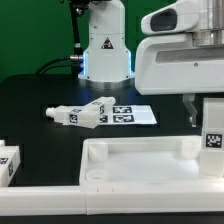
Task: Assemble desk
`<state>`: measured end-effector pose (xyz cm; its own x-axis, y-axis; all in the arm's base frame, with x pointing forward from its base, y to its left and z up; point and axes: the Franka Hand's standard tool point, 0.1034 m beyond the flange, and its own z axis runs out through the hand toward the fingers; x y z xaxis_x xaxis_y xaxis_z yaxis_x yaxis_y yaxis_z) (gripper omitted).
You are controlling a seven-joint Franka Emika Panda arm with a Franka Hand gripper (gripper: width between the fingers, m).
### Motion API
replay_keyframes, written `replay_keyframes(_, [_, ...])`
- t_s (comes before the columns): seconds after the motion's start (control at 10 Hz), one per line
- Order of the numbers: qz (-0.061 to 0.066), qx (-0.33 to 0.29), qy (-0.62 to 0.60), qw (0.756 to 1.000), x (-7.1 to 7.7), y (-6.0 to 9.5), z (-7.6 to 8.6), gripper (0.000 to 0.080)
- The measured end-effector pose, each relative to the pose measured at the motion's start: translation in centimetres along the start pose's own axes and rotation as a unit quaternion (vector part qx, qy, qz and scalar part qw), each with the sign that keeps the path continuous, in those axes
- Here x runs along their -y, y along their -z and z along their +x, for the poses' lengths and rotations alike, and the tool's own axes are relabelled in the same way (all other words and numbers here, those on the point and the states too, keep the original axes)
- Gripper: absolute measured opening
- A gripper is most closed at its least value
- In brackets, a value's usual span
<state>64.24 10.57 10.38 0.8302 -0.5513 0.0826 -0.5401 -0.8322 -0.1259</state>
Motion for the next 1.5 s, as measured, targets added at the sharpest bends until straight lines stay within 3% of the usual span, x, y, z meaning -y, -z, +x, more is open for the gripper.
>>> replay_keyframes(0.2, [0.006,0.012,-0.153,0.988,-0.4,-0.3,0.2,0.0288])
replay_keyframes(0.7, [0.001,0.017,-0.296,0.955,-0.5,-0.3,0.0,0.0288])
replay_keyframes(1.0, [0.009,0.035,-0.520,0.853,0.0,-0.4,-0.6,0.0288])
replay_keyframes(1.3, [0.005,0.035,-0.479,0.877,0.0,-0.4,-0.7,0.0292])
replay_keyframes(1.4, [-0.009,0.039,-0.411,0.911,0.2,-0.3,-1.1,0.0503])
replay_keyframes(1.5, [-0.004,0.037,-0.310,0.950,0.4,0.0,-0.9,0.0503])
